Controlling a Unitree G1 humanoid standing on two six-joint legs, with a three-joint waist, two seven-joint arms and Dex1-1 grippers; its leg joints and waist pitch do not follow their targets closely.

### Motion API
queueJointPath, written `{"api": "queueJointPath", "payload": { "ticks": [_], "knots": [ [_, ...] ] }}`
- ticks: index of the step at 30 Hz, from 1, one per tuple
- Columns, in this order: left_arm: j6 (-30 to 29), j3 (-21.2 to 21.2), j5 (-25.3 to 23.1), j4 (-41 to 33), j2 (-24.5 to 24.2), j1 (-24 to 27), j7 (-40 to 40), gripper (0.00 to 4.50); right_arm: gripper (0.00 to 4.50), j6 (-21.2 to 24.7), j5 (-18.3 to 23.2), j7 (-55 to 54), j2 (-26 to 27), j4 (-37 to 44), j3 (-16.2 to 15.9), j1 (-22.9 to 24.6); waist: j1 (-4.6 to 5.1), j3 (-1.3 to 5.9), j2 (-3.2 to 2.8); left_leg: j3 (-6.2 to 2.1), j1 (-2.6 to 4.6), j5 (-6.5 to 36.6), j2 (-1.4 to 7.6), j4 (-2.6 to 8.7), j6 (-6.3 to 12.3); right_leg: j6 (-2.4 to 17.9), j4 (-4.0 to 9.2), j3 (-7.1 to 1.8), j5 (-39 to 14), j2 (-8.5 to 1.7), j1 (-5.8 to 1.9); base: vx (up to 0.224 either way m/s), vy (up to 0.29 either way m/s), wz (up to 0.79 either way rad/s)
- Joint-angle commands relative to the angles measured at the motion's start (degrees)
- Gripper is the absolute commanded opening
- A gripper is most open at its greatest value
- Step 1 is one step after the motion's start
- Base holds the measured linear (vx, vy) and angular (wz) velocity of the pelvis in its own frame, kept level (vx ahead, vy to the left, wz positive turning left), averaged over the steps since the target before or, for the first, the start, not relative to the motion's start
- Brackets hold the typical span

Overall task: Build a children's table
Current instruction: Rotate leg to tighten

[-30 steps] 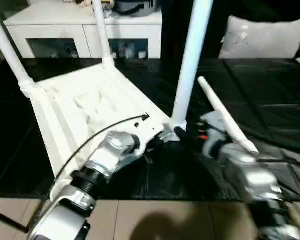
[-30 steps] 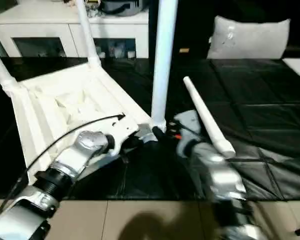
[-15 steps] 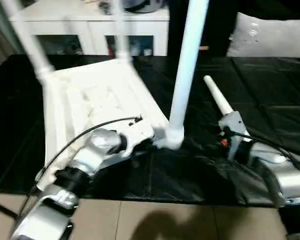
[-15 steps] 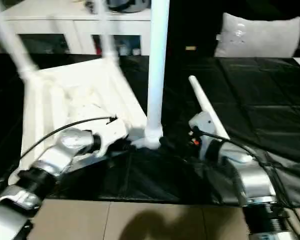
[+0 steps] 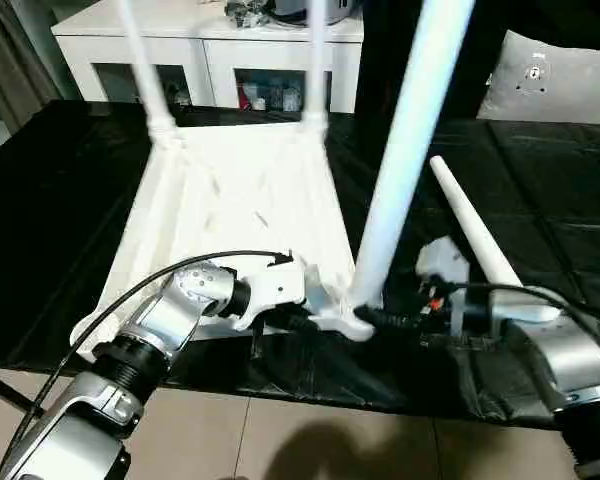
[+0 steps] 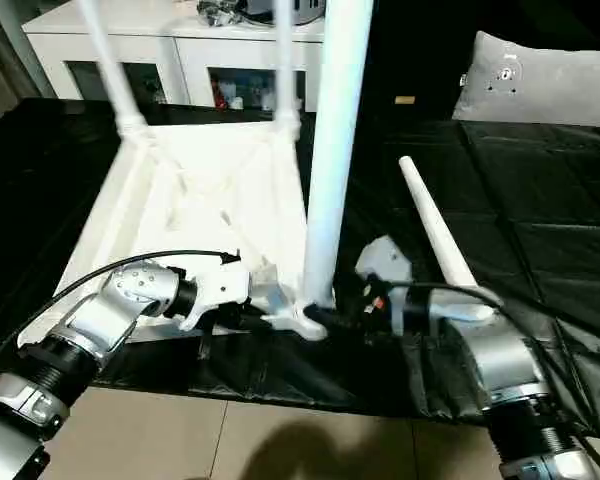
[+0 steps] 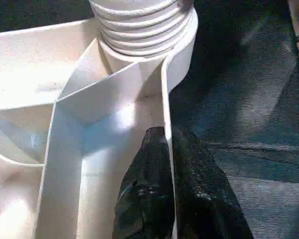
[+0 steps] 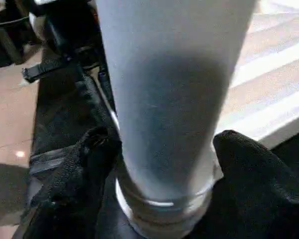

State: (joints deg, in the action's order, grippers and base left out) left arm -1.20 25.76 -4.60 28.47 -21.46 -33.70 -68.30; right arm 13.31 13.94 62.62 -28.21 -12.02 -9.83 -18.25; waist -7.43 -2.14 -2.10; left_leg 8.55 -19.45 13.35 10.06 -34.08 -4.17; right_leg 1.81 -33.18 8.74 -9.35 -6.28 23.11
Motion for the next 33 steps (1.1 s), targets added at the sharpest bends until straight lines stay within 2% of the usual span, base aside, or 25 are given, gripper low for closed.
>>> {"api": "queueJointPath", "payload": {
  "ticks": [1,5,6,7,16,20,21,22,23,25,27,29,30,31,33],
  "knots": [
    [0.2,3.6,-1.3,-0.3,-0.4,1.3,-2.7,0.00,3.20,-0.4,0.0,0.6,0.3,-1.1,-0.6,-1.7,0.22,3.52,1.01,-0.24,-0.77,1.6,3.35,3.73,6.15,10.2,2.87,-4.12,-11.5,-3.85,-3.88,0.000,0.000,0.00],
    [0.1,3.5,-1.5,-0.4,-0.3,1.4,-2.9,0.00,2.97,-0.8,-0.5,0.7,1.1,-2.9,-0.6,-2.5,0.25,3.56,1.00,-0.30,-0.84,1.5,3.32,3.71,5.85,10.0,2.80,-4.09,-11.3,-3.77,-3.98,0.000,0.000,0.00],
    [0.1,3.5,-1.5,-0.4,-0.3,1.4,-3.0,0.00,2.78,-0.8,-0.6,0.8,1.1,-3.0,-0.7,-2.5,0.27,3.58,1.05,-0.29,-0.81,1.4,3.30,3.69,5.86,10.0,2.76,-4.08,-11.1,-3.78,-3.96,0.000,0.000,0.00],
    [-0.1,3.5,-1.7,-0.6,-0.3,1.5,-3.0,0.00,2.75,-0.7,-0.5,1.0,1.2,-3.2,-0.9,-2.6,0.32,3.55,1.22,-0.24,-0.78,1.4,3.32,3.70,5.90,9.9,2.80,-4.09,-11.2,-3.75,-3.92,0.000,0.000,0.00],
    [-1.1,3.0,-1.5,-1.1,-0.1,2.3,-2.6,0.00,2.65,0.7,0.2,2.7,1.0,-2.9,-1.5,-1.4,0.31,3.68,1.42,-0.25,-0.75,0.0,3.34,3.55,6.37,10.6,2.43,-4.11,-9.0,-3.71,-3.93,0.000,0.000,0.00],
    [-6.8,0.1,0.7,-2.9,2.8,3.1,2.0,0.00,2.64,5.7,1.2,-3.0,3.9,-0.5,-0.3,0.6,0.24,3.65,1.40,-0.22,-0.79,-0.4,3.46,3.52,6.46,10.9,2.43,-4.19,-9.0,-3.81,-4.01,0.000,0.000,0.00],
    [-9.2,-0.8,1.1,-3.2,4.1,3.1,4.2,0.00,2.64,6.3,0.4,-6.8,5.6,-0.9,0.3,0.6,0.43,3.34,1.37,-0.15,-0.72,1.3,3.46,3.83,5.54,10.3,2.91,-4.17,-11.7,-3.76,-3.90,0.000,0.000,0.00],
    [-9.2,-0.8,1.1,-3.2,4.1,3.1,4.2,0.00,2.64,6.3,0.4,-6.8,5.6,-0.9,0.3,0.6,0.43,3.34,1.37,-0.15,-0.72,1.3,3.46,3.83,5.54,10.3,2.91,-4.17,-11.7,-3.76,-3.90,0.000,0.000,0.00],
    [-12.6,-2.6,1.7,-3.2,6.7,3.0,8.5,0.00,2.64,7.5,-1.1,-14.1,8.8,-2.6,1.6,-0.1,0.65,3.03,1.31,-0.16,-0.62,4.1,3.23,4.18,3.98,8.8,3.57,-3.99,-16.8,-3.76,-3.96,0.000,0.000,0.00],
    [-16.9,-4.4,2.2,-3.1,9.4,2.4,12.7,0.00,2.64,8.2,-2.0,-19.9,11.7,-4.3,3.0,-0.8,1.66,2.83,1.53,-0.21,-0.44,8.3,2.70,4.43,1.41,5.2,4.82,-3.56,-25.4,-3.78,-3.99,-0.025,0.000,-0.02],
    [-22.6,-6.5,2.4,-2.8,12.9,1.3,18.1,0.00,2.64,9.3,-2.8,-26.7,15.2,-5.9,4.5,-1.7,2.51,2.77,1.65,-0.29,-0.46,9.3,2.48,4.41,0.92,3.6,5.45,-3.30,-28.3,-3.68,-3.83,0.000,0.000,0.00],
    [-24.1,-7.4,2.4,-2.4,15.0,0.6,20.9,0.00,2.64,9.7,-3.6,-31.6,17.3,-7.5,5.7,-2.5,3.05,2.71,2.04,-0.37,-0.87,9.3,2.12,4.31,1.29,2.0,5.81,-3.03,-29.7,-3.54,-3.96,0.000,0.000,0.00],
    [-25.5,-8.8,2.0,-1.5,18.0,-0.6,25.5,0.00,2.64,10.8,-3.8,-37.2,20.5,-8.8,7.4,-3.3,3.39,2.65,1.83,-0.09,-0.36,9.4,1.89,4.06,1.46,1.8,6.23,-3.01,-30.8,-3.40,-3.26,0.000,0.000,0.00],
    [-25.7,-9.4,1.8,-0.7,19.5,-1.3,27.8,0.00,2.64,11.2,-3.5,-39.6,22.2,-9.4,8.3,-3.7,3.69,2.72,1.82,-0.11,-0.34,9.2,1.64,3.94,1.53,1.4,6.49,-2.75,-31.4,-3.29,-3.23,0.000,0.000,0.00],
    [-25.5,-9.7,1.2,0.1,21.1,-1.9,30.3,0.00,2.64,10.3,-4.5,-42.0,23.6,-10.0,8.3,-4.1,3.88,2.87,1.80,-0.38,-0.85,8.7,1.87,4.12,1.97,1.1,6.25,-2.71,-29.8,-3.27,-3.63,0.000,0.000,0.00]
  ]
}}
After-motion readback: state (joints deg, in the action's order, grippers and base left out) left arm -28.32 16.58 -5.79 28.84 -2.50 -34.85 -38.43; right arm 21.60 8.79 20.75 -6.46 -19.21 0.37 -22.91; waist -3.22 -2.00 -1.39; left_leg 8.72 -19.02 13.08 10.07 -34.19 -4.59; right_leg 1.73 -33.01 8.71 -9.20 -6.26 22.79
